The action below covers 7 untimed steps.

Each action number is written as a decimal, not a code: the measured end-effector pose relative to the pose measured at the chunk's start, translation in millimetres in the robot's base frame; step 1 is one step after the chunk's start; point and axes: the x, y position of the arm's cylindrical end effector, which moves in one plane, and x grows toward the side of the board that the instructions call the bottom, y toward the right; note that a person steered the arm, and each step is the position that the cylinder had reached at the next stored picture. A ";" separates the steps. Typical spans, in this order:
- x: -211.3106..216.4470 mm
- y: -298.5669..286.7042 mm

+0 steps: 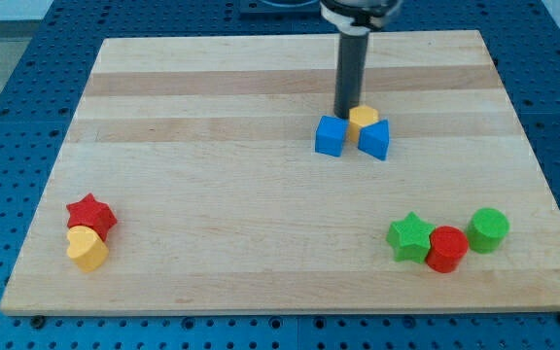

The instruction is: Slide the yellow hexagon along with blue triangle to the top of green star

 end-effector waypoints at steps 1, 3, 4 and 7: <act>11.5 32.3; 48.7 69.7; 78.4 71.8; 100.2 68.6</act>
